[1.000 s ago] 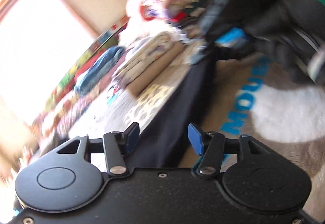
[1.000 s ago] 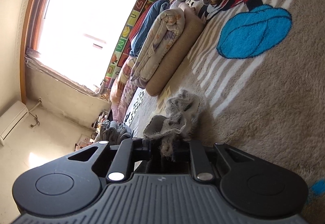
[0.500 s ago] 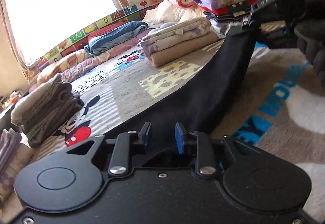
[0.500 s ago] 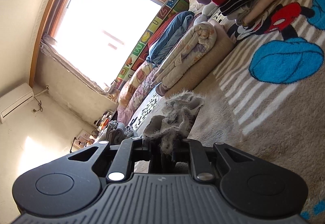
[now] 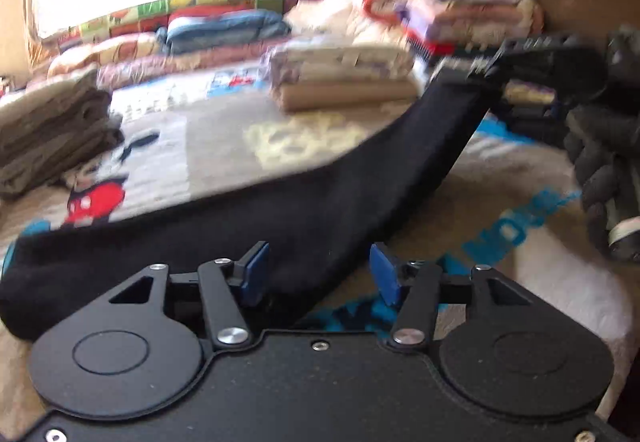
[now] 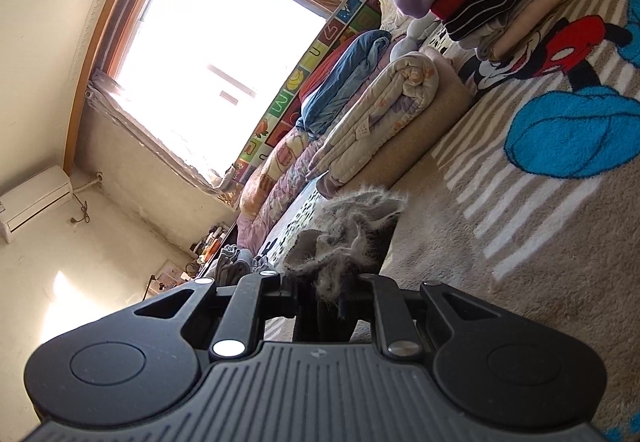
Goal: Fold clothes
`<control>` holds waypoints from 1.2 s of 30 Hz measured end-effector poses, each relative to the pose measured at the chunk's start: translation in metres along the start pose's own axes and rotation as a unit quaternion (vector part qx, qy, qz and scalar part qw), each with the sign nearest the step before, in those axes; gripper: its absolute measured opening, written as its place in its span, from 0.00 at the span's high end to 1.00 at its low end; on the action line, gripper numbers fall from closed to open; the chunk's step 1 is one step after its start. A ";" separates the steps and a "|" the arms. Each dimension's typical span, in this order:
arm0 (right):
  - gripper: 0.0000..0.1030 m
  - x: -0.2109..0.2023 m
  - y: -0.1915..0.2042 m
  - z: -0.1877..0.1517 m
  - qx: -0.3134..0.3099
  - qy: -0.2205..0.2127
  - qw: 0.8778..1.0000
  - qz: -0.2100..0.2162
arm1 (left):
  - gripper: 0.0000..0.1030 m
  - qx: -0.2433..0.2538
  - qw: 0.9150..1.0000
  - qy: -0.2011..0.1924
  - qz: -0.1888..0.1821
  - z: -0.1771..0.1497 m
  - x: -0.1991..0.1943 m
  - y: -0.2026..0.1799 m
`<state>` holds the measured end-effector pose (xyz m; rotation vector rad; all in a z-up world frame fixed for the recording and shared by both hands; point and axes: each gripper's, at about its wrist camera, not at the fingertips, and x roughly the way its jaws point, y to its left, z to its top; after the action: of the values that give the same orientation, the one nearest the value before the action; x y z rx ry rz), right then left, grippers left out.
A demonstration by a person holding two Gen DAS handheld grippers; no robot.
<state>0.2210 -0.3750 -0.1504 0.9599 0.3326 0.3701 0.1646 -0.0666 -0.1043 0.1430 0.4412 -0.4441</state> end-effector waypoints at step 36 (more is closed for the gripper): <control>0.84 0.084 0.218 -0.030 -0.195 0.163 0.965 0.060 | 0.06 -0.723 0.644 -0.029 -0.246 -0.083 0.000 0.157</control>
<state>0.2481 -0.2027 0.0075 0.5304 0.4820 0.6811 0.2026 0.0927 -0.1720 -1.6148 0.6612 -0.5046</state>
